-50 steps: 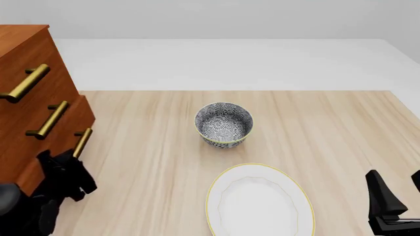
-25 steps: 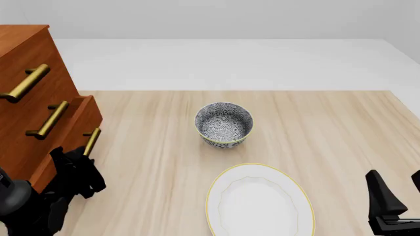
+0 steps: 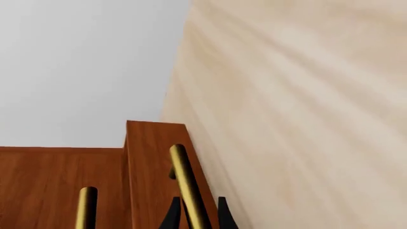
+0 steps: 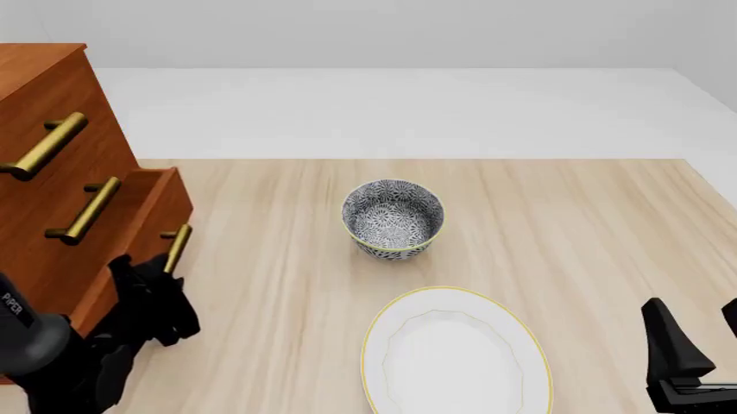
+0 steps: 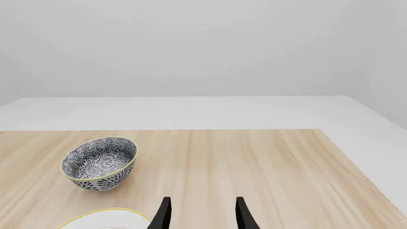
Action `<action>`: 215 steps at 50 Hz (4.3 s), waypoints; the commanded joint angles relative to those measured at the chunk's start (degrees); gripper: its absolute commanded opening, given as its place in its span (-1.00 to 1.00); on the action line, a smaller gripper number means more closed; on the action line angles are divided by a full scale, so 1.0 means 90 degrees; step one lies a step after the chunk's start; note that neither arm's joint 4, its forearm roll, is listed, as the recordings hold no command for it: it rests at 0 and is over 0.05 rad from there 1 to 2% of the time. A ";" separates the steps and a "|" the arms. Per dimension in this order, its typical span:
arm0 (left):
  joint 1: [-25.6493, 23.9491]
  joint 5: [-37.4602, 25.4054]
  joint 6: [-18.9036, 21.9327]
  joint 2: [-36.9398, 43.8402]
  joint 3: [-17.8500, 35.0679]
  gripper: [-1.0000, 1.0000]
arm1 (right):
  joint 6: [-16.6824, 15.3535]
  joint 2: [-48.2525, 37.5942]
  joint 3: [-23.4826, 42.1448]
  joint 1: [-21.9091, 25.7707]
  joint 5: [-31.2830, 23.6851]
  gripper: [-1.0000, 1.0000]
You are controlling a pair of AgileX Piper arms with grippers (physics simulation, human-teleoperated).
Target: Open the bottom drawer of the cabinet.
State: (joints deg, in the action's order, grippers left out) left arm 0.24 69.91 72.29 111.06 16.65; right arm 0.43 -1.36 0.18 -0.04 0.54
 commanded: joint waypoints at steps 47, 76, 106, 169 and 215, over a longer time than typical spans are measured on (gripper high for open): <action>-0.1335 -0.0002 -0.0088 0.1029 0.1018 -1.00 | -0.0002 0.0000 0.0000 0.0000 0.0000 1.00; -0.1505 -0.0004 -0.0478 0.0061 0.0322 1.00 | 0.0002 -0.0005 0.0000 0.0002 0.0003 1.00; -0.2379 -0.6981 -0.3140 -0.7456 0.0823 1.00 | -0.0001 0.0002 0.0000 0.0000 -0.0001 1.00; -0.1257 -1.1287 -0.6528 -0.5934 0.3506 1.00 | -0.0002 0.0001 0.0000 -0.0001 -0.0001 1.00; -0.0695 -1.0551 -0.7300 -0.5093 0.2843 1.00 | 0.0002 -0.0001 0.0000 -0.0001 0.0000 1.00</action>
State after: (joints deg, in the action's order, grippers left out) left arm -6.66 -26.58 8.16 63.69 43.41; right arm 0.43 -1.36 0.18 -0.04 0.54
